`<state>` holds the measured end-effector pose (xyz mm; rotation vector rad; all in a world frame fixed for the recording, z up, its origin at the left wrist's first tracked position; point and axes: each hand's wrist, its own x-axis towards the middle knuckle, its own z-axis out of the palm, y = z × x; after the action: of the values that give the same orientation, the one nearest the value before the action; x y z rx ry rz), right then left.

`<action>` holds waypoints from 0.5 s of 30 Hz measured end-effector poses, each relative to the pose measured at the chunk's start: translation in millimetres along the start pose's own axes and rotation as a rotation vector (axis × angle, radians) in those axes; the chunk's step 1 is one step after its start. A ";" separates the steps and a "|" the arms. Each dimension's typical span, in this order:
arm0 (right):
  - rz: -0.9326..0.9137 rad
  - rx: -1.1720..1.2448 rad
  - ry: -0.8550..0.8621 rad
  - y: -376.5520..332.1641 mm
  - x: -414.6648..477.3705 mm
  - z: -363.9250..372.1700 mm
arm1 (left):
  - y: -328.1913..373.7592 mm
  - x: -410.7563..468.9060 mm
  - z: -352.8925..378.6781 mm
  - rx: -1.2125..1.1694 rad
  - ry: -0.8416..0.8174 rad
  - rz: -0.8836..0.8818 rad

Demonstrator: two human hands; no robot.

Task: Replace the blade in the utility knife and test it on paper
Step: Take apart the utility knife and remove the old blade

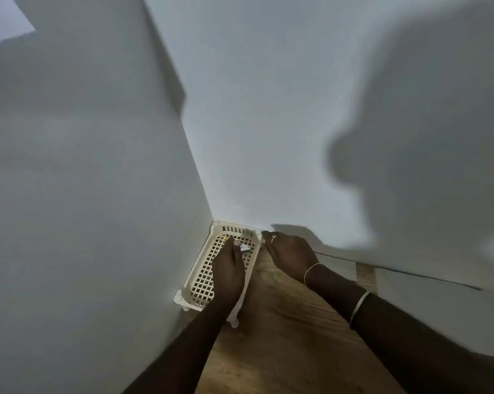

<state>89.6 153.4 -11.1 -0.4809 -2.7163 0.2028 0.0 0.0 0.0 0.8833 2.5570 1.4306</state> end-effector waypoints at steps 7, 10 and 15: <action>-0.064 -0.025 -0.225 -24.3 56.1 46.7 | -43.9 35.6 -6.8 -0.432 -0.083 -0.575; -0.091 -0.073 -0.261 -28.8 68.7 65.0 | -56.0 46.1 -5.2 -0.553 -0.090 -0.697; -0.123 -0.070 -0.276 -33.2 74.0 86.1 | -62.3 58.9 -6.5 -0.422 -0.107 -0.630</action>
<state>-18.1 142.4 -58.7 -0.3236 -3.0199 0.1516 -78.7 0.9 -34.5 0.0712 2.0462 1.5456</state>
